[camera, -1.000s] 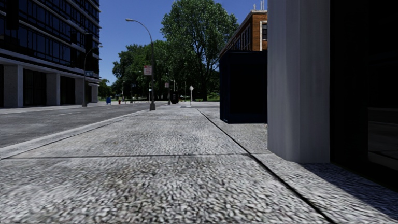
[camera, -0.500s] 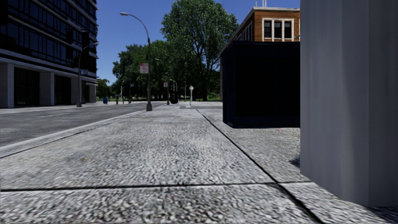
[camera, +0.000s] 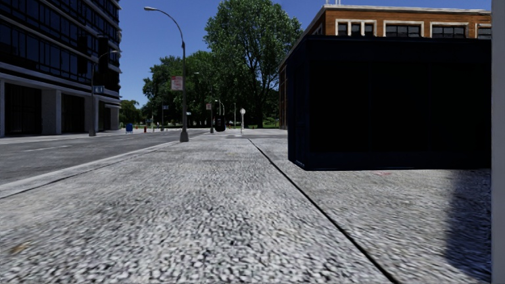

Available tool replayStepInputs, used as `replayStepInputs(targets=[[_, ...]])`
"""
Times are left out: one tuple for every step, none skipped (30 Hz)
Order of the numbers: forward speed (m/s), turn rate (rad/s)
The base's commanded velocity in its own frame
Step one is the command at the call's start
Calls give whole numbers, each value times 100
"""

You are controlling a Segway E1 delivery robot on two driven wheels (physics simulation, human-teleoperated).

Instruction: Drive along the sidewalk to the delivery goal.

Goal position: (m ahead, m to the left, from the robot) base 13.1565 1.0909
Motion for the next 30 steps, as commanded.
replayStepInputs(targets=[[200, 0], [200, 0], [200, 0], [200, 0], [200, 0], [200, 0], [200, 0], [200, 0], [200, 0], [200, 0], [200, 0], [200, 0], [200, 0], [200, 0], [200, 0], [200, 0], [200, 0], [200, 0], [200, 0], [200, 0], [200, 0], [200, 0], [200, 0], [200, 0], [200, 0], [200, 0], [200, 0], [200, 0], [200, 10], [200, 10]])
